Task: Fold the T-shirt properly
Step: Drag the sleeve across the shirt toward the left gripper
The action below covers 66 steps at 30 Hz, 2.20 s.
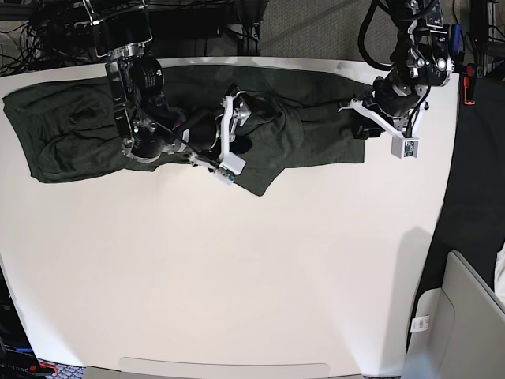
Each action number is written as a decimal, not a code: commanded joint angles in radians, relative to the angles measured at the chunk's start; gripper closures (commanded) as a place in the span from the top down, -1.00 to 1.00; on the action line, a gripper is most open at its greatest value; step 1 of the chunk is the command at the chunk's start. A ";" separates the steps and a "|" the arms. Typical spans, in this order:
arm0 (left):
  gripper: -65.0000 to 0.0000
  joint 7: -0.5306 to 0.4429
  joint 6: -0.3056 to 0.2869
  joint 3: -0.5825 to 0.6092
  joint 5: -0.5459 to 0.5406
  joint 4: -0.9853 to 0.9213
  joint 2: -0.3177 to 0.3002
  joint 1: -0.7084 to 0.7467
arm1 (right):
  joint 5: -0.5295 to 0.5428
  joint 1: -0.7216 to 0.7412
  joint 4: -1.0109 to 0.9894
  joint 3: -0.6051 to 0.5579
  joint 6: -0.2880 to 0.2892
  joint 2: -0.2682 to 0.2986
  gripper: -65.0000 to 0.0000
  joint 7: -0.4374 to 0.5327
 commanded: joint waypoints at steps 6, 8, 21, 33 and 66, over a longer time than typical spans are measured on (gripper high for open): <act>-0.52 -0.019 -0.003 -0.002 -0.005 0.019 -0.008 -0.003 | 0.014 0.046 0.023 0.153 0.006 0.005 0.57 0.041; -0.52 -0.019 -0.003 0.002 -0.005 0.019 -0.008 -0.003 | 0.012 0.071 0.000 0.174 0.006 0.005 0.57 0.044; -0.52 -0.019 -0.003 0.001 -0.005 0.019 0.013 -0.003 | -0.054 0.195 -0.306 0.133 0.006 -0.055 0.57 0.140; -0.52 -0.019 -0.003 -0.004 -0.005 0.019 0.012 -0.003 | -0.204 0.190 -0.364 0.074 0.006 -0.092 0.09 0.134; -0.52 -0.019 -0.003 -0.125 -0.005 0.020 0.005 0.018 | 0.018 0.196 -0.181 -0.202 0.006 -0.177 -0.98 0.139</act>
